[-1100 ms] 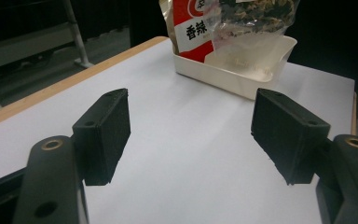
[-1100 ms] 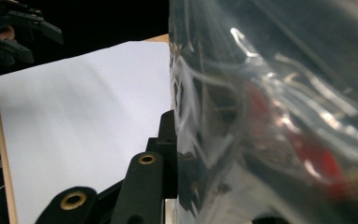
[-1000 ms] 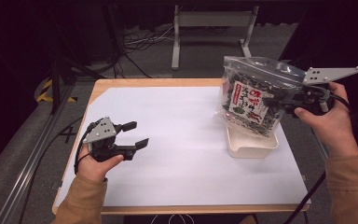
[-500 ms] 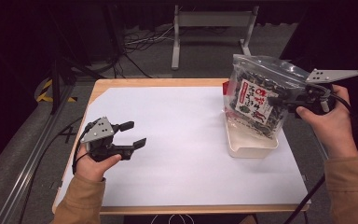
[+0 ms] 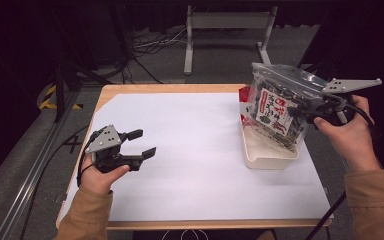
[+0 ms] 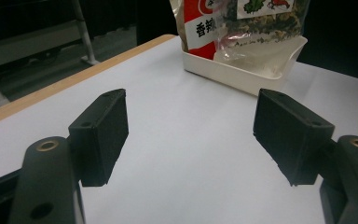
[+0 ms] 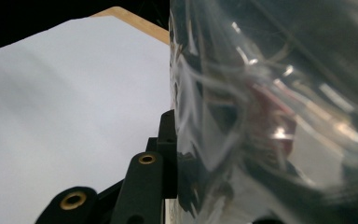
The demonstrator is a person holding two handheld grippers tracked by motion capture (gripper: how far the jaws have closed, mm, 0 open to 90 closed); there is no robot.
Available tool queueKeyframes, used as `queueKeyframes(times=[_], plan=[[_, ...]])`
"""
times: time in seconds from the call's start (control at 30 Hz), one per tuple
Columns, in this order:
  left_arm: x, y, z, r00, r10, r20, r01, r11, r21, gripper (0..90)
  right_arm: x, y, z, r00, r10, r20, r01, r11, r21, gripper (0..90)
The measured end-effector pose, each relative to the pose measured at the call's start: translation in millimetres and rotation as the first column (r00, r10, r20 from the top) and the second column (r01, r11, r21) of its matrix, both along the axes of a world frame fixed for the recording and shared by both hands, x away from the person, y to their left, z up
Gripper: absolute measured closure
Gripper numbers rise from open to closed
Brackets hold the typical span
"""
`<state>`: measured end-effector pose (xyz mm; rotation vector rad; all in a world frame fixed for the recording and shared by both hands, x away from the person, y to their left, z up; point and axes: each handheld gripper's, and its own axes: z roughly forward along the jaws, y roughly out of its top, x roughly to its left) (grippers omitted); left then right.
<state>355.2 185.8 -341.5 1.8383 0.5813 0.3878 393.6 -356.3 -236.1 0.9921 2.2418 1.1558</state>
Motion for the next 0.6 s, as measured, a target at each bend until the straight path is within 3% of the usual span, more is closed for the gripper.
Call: queueKeyframes(times=[0.6], plan=[[0.8,0.4,-1.6,0.9999,0.014,-0.002,-0.014,0.9998,0.012,26.5,4.2,2.3,-29.0,0.9985,-0.001,-0.055,0.001,1.0000,0.001,73.1]])
